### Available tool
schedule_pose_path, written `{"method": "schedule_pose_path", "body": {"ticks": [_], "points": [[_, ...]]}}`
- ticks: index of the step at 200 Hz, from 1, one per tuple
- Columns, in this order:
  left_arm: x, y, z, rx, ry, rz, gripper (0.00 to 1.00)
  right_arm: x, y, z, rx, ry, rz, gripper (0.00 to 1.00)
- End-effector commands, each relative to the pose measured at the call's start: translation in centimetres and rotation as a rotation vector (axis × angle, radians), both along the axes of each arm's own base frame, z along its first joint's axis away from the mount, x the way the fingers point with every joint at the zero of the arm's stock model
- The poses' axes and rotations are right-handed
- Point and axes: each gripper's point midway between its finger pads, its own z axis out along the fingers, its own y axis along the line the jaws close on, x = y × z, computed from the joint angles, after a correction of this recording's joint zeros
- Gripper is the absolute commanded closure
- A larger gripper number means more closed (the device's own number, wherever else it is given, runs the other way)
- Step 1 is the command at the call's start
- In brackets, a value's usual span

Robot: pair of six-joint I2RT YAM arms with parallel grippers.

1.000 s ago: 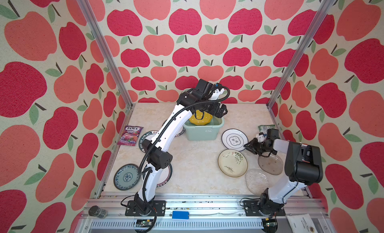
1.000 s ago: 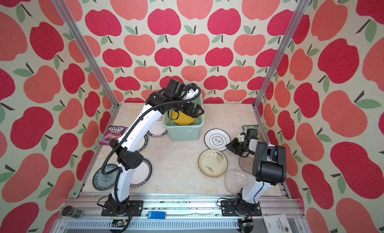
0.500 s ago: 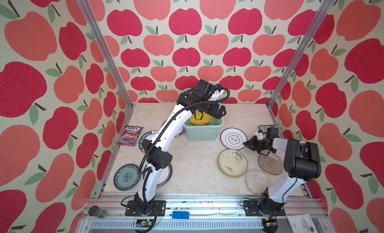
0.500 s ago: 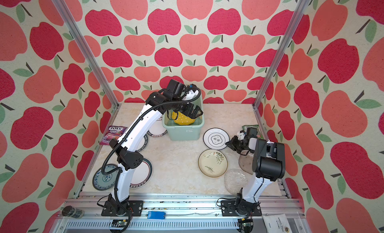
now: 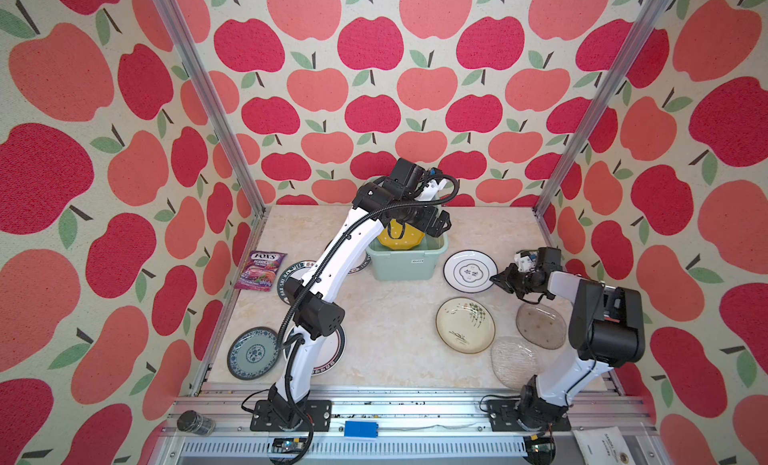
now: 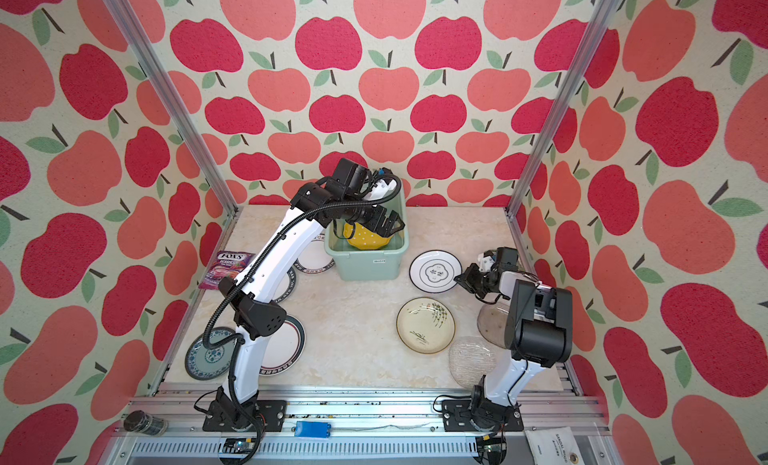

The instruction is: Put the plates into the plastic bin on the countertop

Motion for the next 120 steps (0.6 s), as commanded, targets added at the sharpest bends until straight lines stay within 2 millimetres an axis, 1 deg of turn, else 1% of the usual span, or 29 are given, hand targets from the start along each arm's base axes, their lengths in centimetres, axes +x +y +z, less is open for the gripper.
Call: {"method": "schedule_pose_path", "body": {"ticks": [1, 32, 54, 63, 88, 120], "points": [[0.1, 0.5, 2.1, -0.017, -0.067, -0.004, 0.0, 1.4, -0.5, 4.3, -0.019, -0.084, -0.019, 1.0], [0.4, 0.2, 3.0, -0.053, -0.086, -0.011, 0.0, 2.0, -0.9, 8.1, -0.045, -0.155, -0.035, 1.0], [1.0, 0.3, 4.1, -0.091, -0.11, 0.001, 0.01, 2.2, -1.3, 10.9, -0.069, -0.202, -0.06, 1.0], [1.2, 0.3, 4.7, -0.109, -0.119, 0.008, 0.01, 2.4, -1.5, 12.4, -0.074, -0.231, -0.074, 1.0], [1.9, 1.1, 6.0, -0.154, -0.147, 0.024, 0.01, 2.8, -1.9, 16.4, -0.079, -0.293, -0.111, 1.0], [2.9, 2.6, 6.8, -0.191, -0.171, 0.049, 0.01, 3.2, -2.0, 21.0, -0.046, -0.352, -0.163, 1.0]]}}
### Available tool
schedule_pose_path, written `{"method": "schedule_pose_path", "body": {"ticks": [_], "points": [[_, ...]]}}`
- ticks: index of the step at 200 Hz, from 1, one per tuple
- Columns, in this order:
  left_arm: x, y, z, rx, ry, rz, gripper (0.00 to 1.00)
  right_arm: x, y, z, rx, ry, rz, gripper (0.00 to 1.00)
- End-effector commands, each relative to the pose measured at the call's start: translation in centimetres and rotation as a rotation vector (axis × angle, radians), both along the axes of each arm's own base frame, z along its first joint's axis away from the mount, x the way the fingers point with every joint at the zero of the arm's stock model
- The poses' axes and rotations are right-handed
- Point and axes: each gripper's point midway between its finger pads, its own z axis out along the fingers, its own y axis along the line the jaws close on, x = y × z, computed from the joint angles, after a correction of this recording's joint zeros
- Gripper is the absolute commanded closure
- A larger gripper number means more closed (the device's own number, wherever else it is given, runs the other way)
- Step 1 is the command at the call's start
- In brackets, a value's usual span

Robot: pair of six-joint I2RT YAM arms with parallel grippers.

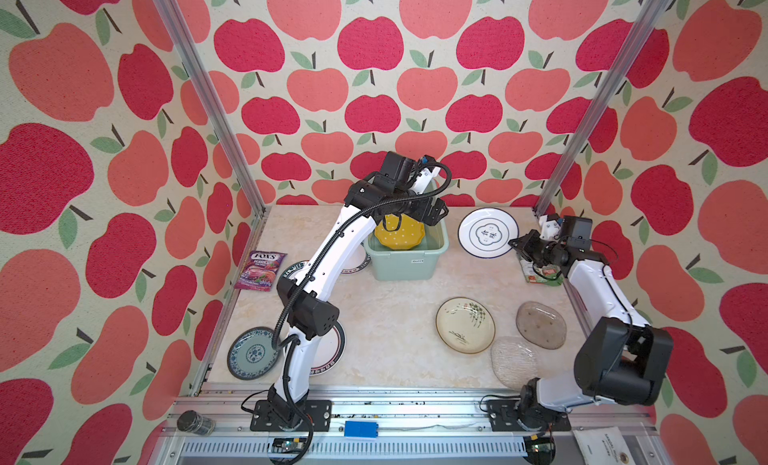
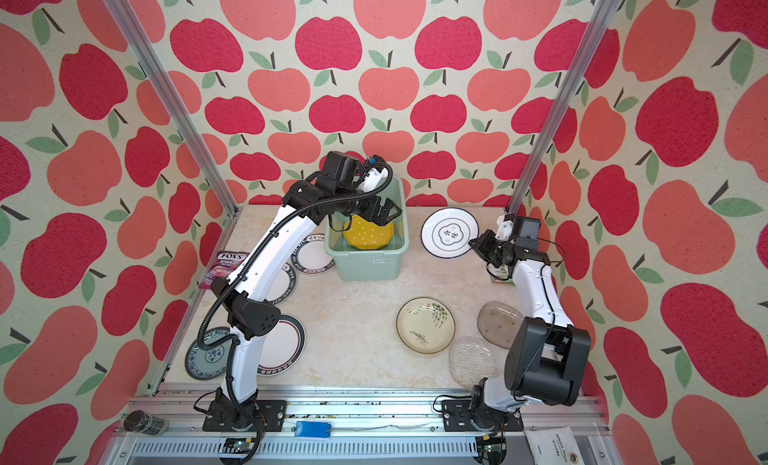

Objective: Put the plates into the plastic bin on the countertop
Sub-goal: 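Close the right gripper on the plate rim and lift it upright, then carry the white emblem plate with the right gripper over the bin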

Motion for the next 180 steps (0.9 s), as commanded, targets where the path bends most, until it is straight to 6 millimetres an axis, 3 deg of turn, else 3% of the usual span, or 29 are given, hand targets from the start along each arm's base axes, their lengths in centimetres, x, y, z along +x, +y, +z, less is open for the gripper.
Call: {"method": "schedule_pose_path", "body": {"ticks": [1, 50, 115, 180], "points": [[0.3, 1.3, 3.7, -0.086, -0.078, 0.008, 0.01, 0.0, -0.2, 4.9, 0.043, -0.065, -0.051, 1.0], [2.3, 5.6, 4.5, -0.192, -0.061, 0.105, 0.02, -0.4, 1.1, 10.1, 0.077, -0.118, -0.102, 1.0], [2.3, 12.7, 4.6, -0.357, -0.11, 0.238, 0.01, -0.6, 6.4, 15.3, 0.104, -0.161, -0.134, 1.0], [1.4, 21.7, 3.9, -0.553, -0.101, 0.41, 0.0, -1.0, 12.1, 17.8, 0.144, -0.184, -0.255, 1.0]]}}
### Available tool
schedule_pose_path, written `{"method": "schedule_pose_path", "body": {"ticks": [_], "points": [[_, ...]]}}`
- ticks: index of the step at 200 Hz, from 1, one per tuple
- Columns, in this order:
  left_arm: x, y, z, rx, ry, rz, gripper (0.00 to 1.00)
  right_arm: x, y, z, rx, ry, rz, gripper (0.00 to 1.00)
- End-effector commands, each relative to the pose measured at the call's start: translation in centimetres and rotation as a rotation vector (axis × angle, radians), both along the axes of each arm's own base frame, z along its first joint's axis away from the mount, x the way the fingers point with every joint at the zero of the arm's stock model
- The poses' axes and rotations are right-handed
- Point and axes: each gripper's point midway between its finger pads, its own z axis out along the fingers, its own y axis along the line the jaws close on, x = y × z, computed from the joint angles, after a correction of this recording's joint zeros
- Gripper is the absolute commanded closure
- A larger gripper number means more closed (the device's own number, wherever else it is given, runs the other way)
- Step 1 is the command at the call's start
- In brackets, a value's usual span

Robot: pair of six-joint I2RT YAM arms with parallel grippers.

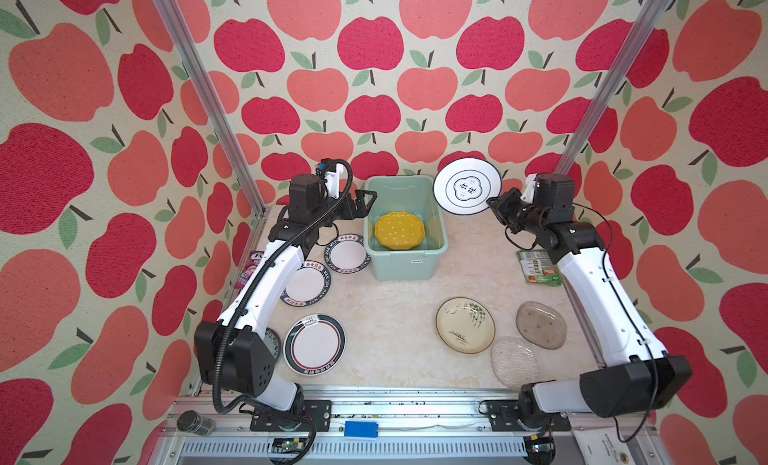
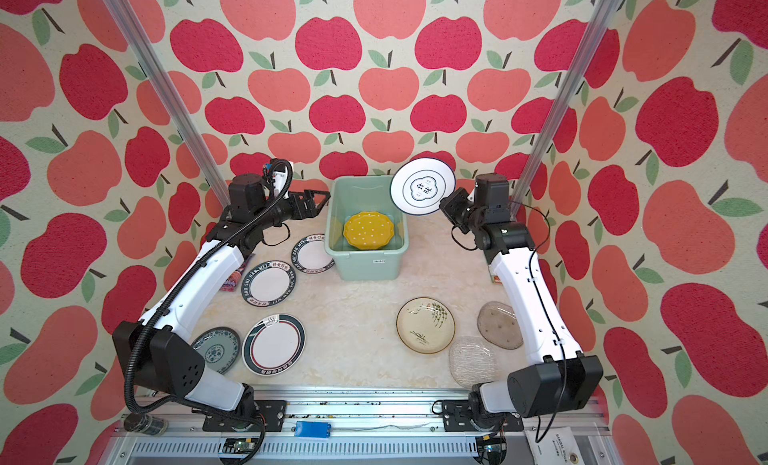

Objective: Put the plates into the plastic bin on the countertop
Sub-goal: 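Carry the white emblem plate with the right gripper over the bin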

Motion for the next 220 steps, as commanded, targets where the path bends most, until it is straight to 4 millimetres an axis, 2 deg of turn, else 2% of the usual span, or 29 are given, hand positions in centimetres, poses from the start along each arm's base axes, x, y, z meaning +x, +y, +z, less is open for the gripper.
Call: {"method": "schedule_pose_path", "body": {"ticks": [1, 30, 67, 80, 109, 151, 188, 220], "points": [[-0.8, 2.3, 2.7, -0.112, -0.081, 0.03, 0.0, 0.3, 0.5, 2.5, 0.041, -0.046, -0.13, 1.0], [-2.2, 5.6, 1.6, -0.104, -0.089, 0.102, 0.01, 0.3, 3.6, 2.8, 0.049, -0.042, -0.161, 1.0], [-5.3, 5.8, 0.6, 0.011, -0.138, 0.075, 0.01, 1.8, 8.4, 2.2, 0.083, -0.028, -0.146, 1.0], [-6.1, 6.1, 0.1, 0.062, -0.144, 0.083, 0.01, 2.5, 10.0, 2.1, 0.105, -0.025, -0.141, 1.0], [-7.2, 7.2, -0.2, 0.178, -0.176, 0.121, 0.01, 3.9, 12.7, 0.8, 0.166, 0.018, -0.183, 1.0], [-8.1, 8.3, -0.6, 0.242, -0.181, 0.149, 0.01, 5.5, 15.1, -2.0, 0.203, 0.109, -0.24, 1.0], [-8.8, 9.4, 0.4, 0.257, -0.213, 0.195, 0.01, 6.5, 14.7, -3.6, 0.154, 0.142, -0.304, 1.0], [-9.1, 9.0, 0.5, 0.251, -0.214, 0.183, 0.01, 7.2, 15.6, -5.6, 0.141, 0.191, -0.297, 1.0]]}}
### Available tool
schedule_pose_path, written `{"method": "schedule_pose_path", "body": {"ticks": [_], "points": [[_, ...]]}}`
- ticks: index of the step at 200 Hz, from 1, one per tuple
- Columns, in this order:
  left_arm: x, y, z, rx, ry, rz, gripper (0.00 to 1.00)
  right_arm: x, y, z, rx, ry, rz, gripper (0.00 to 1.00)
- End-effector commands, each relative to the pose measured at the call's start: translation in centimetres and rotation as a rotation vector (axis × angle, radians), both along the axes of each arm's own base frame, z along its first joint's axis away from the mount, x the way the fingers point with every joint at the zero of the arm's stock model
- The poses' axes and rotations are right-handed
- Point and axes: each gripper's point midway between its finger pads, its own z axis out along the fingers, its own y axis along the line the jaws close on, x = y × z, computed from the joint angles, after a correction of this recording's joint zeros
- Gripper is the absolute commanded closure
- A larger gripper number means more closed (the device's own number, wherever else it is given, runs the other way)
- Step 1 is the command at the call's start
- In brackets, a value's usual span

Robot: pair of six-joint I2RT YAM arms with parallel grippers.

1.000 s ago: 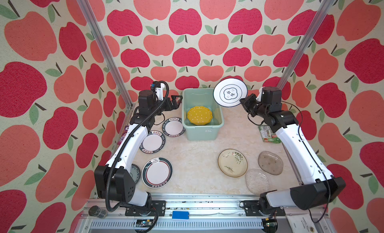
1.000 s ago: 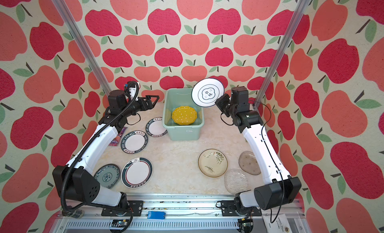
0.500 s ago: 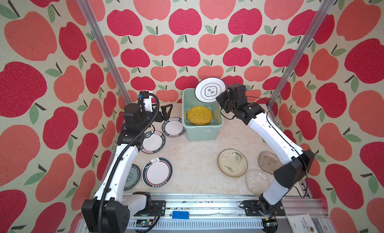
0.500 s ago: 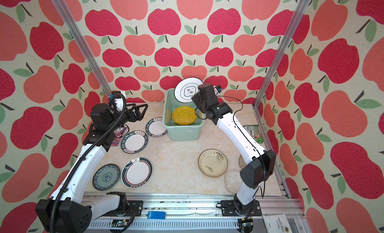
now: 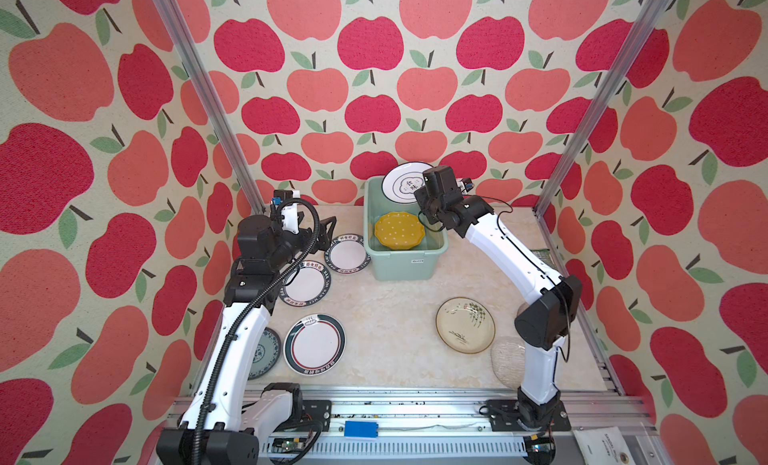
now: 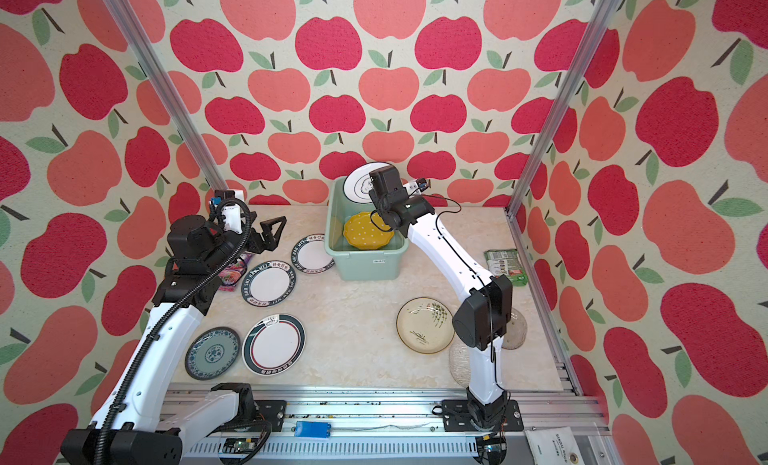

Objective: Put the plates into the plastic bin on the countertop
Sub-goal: 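Carry the white emblem plate with the right gripper over the bin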

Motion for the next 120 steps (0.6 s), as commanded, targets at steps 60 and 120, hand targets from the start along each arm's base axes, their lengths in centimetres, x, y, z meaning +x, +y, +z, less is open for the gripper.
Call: {"method": "schedule_pose_path", "body": {"ticks": [60, 120], "points": [[-0.9, -0.7, -0.3, 0.005, 0.024, -0.021, 0.01, 1.5, -0.1, -3.6, -0.03, 0.074, -0.03, 1.0], [-1.3, -1.4, -0.4, -0.019, 0.052, -0.048, 0.01, 1.2, -1.1, -7.1, -0.114, 0.135, 0.002, 1.0]]}}
